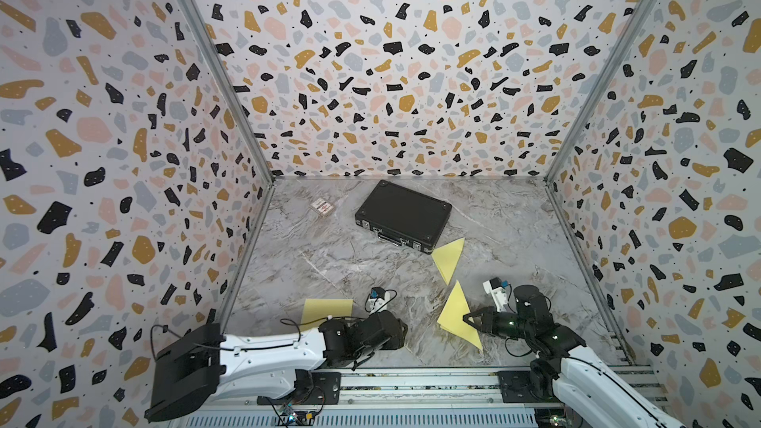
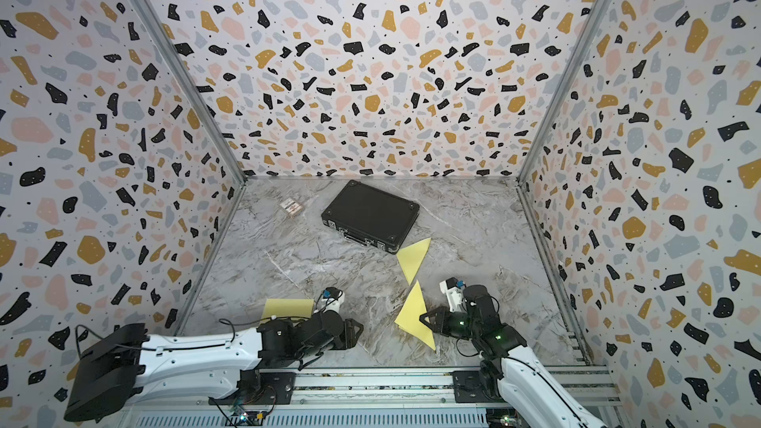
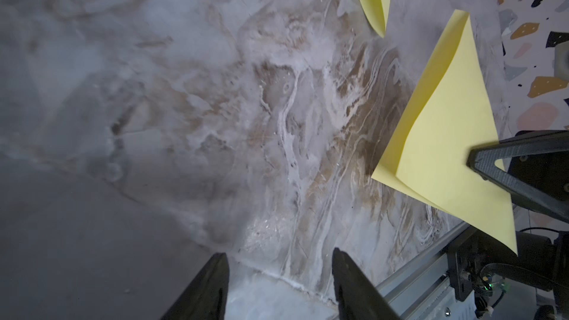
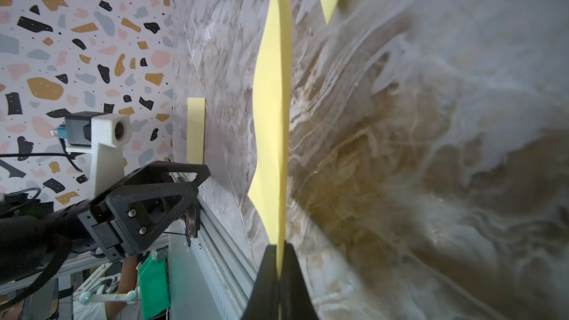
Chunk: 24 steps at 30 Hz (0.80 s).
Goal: Fold the square paper diagonally
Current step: Place the paper at the center of the board.
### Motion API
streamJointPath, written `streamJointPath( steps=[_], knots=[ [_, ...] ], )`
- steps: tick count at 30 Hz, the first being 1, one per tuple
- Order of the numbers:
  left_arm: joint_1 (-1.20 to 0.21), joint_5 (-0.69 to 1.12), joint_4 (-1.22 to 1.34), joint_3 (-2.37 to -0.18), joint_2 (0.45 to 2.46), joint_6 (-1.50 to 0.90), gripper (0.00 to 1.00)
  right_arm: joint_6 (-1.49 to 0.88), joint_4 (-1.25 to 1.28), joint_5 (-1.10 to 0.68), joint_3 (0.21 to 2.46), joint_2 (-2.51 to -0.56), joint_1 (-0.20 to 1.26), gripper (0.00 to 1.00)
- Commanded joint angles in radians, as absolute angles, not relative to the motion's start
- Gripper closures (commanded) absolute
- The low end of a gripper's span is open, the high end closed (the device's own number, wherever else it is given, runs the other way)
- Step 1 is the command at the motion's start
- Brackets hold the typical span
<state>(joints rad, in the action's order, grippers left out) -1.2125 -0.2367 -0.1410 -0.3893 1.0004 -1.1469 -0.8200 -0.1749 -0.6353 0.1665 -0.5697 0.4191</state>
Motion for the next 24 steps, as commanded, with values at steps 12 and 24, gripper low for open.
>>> streamJointPath(
  steps=[12, 24],
  knots=[
    [-1.211, -0.306, -0.284, -0.298, 0.629, -1.037, 0.33, -0.85, -0.339, -0.385, 0.375, -0.488, 0.418, 1.0],
    [-1.21, -0.36, -0.269, -0.277, 0.538, -0.976, 0.32, -0.769, -0.341, -0.287, 0.509, -0.661, 0.418, 1.0]
  ],
)
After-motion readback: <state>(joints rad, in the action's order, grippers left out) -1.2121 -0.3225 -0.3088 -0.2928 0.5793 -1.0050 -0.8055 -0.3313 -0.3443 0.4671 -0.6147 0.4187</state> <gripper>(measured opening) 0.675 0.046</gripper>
